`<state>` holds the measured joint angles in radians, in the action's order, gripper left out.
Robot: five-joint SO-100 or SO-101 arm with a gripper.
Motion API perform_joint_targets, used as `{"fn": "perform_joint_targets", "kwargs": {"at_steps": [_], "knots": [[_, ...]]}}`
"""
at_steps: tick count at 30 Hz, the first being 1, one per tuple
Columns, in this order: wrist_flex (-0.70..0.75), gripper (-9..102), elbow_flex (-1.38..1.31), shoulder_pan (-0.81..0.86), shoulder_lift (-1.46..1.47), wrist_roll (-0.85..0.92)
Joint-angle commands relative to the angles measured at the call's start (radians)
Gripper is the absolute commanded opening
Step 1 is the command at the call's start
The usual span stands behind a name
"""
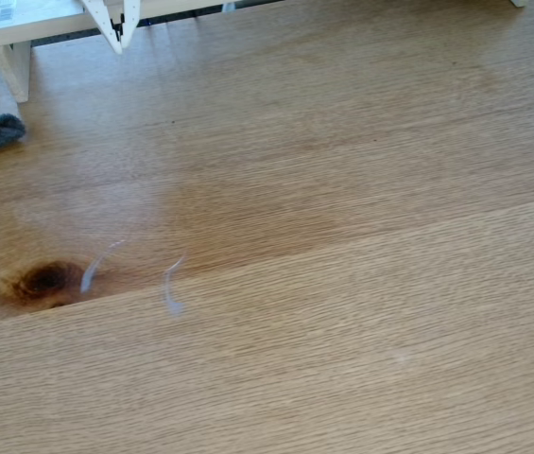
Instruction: Clean the area in front of the robot
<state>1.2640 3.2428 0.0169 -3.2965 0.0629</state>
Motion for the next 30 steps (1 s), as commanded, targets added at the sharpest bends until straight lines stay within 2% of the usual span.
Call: {"fn": "perform_joint_targets", "kwargs": {"at_steps": [1,19,25,27,29,30], "knots": [[0.000,0,0.120,0.048,-0.008,0.002],[0.002,0,0.120,0.074,-0.008,0.003],[0.002,2,0.120,0.098,-0.008,-0.046],[-0.003,0,0.120,0.114,-0.008,-0.135],[-0.060,0,0.120,0.121,-0.008,-0.198],[-0.075,4,0.118,0.118,-0.008,-0.198]]}}
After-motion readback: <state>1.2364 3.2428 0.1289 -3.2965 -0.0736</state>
